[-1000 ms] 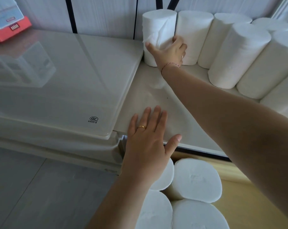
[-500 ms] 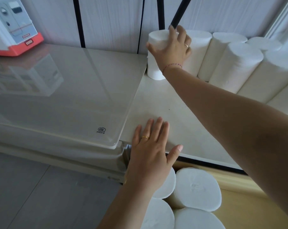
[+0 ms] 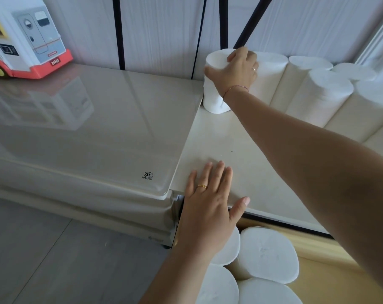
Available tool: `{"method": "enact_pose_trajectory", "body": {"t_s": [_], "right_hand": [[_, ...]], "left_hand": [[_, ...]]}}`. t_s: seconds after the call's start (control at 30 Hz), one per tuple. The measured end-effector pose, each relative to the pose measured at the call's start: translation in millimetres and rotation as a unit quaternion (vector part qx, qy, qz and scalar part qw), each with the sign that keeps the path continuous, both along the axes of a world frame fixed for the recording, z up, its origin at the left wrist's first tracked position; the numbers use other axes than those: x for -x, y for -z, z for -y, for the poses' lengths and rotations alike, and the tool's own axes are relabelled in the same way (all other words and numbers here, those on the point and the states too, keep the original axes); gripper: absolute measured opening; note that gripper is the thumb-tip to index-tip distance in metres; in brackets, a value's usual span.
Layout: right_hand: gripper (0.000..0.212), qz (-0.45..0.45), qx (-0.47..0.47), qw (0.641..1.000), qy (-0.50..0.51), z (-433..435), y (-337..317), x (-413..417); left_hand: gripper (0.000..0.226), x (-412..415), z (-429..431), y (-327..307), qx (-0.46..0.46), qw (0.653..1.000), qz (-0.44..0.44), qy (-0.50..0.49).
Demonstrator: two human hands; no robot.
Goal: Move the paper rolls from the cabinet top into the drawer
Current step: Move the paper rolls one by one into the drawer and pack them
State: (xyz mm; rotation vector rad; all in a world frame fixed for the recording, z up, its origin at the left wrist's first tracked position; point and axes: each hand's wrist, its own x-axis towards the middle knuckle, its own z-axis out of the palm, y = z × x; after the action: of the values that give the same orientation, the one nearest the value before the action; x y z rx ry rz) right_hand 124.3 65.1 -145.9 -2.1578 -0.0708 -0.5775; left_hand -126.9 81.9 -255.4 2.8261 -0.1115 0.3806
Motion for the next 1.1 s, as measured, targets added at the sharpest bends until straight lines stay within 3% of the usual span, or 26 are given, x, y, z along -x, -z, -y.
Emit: {"method": "enact_pose_trajectory", "body": {"t_s": [0.2, 0.47, 0.73, 0.9, 1.1], "right_hand": [[0.055, 0.001, -0.051, 0.998, -0.030, 19.9, 3.7, 23.1], [0.062, 0.002, -0.038, 0.998, -0.053, 55.7, 1.0, 88.5], [0.062, 0.001, -0.011, 0.997, -0.079, 119.9, -0.6, 178.7], [0.061, -0.016, -0.007, 0.997, -0.080, 166.4, -3.9, 232.9], [0.060, -0.034, -0.022, 0.998, -0.054, 228.7, -6.5, 293.9]], "left_hand": [[0.072, -0.3, 0.0, 0.6, -0.012, 1.000, 0.002, -0.003], [0.077, -3.6, 1.1, 5.2, -0.033, 0.999, 0.003, -0.016], [0.065, -4.5, 1.9, 6.2, -0.055, 0.998, -0.003, -0.014], [0.068, 7.1, 4.4, 2.1, -0.058, 0.997, -0.043, -0.002], [0.074, 45.4, 35.8, -0.5, -0.056, 0.987, -0.106, 0.104]]}}
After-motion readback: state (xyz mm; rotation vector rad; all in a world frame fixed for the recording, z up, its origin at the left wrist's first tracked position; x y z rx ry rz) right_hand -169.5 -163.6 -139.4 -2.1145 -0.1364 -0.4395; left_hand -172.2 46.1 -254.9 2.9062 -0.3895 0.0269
